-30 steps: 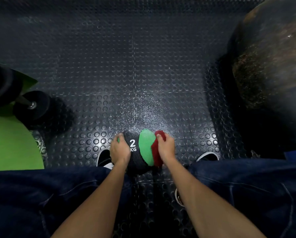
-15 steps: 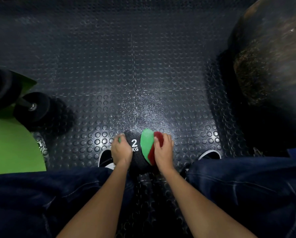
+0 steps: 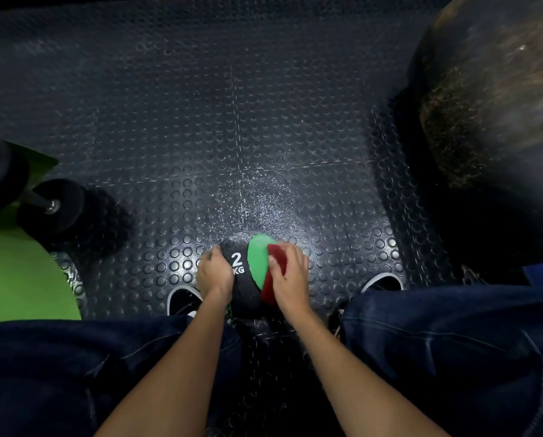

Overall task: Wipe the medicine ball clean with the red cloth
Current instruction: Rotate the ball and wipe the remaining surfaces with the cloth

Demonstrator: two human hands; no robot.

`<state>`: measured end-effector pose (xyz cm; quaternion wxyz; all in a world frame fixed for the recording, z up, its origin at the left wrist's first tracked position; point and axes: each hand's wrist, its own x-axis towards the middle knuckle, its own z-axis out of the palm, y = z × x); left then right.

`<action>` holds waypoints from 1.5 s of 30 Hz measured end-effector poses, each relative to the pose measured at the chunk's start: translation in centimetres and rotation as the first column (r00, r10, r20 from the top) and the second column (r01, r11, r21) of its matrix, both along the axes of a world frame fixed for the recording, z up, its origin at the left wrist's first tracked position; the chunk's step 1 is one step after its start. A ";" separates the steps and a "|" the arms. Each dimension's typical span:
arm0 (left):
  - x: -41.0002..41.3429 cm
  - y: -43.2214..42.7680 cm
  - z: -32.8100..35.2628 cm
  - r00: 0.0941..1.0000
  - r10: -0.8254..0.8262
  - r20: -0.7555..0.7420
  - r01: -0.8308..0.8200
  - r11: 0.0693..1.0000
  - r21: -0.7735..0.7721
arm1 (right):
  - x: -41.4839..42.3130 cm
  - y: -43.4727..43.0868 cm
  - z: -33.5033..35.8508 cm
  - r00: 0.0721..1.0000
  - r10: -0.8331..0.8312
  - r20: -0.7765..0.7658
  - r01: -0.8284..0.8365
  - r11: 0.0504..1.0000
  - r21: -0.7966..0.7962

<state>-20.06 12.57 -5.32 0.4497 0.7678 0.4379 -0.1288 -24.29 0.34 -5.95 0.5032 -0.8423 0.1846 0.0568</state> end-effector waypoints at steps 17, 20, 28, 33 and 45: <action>-2.6 1.1 0.0 0.987 0.144 0.076 -0.137 0.986 -0.091 | 1.4 -3.6 1.1 0.960 -0.221 -0.170 0.260 0.928 0.265; -2.6 1.2 0.1 0.984 0.154 0.089 -0.145 0.984 -0.105 | 0.2 -1.4 1.3 0.999 0.034 -0.020 -0.031 0.991 0.131; -3.1 1.7 -0.4 0.984 0.107 0.144 -0.085 0.985 -0.151 | 1.9 -2.2 -0.3 0.877 -0.157 -0.454 0.289 0.928 0.236; -3.5 1.9 -0.5 0.980 0.070 0.185 -0.043 0.988 -0.148 | 3.5 -4.1 1.5 0.933 -0.171 -0.317 0.246 0.945 0.215; -2.9 2.0 -0.6 0.979 0.107 0.173 -0.082 0.986 -0.149 | 1.3 -3.5 2.7 0.965 0.263 -0.014 -0.253 0.942 0.222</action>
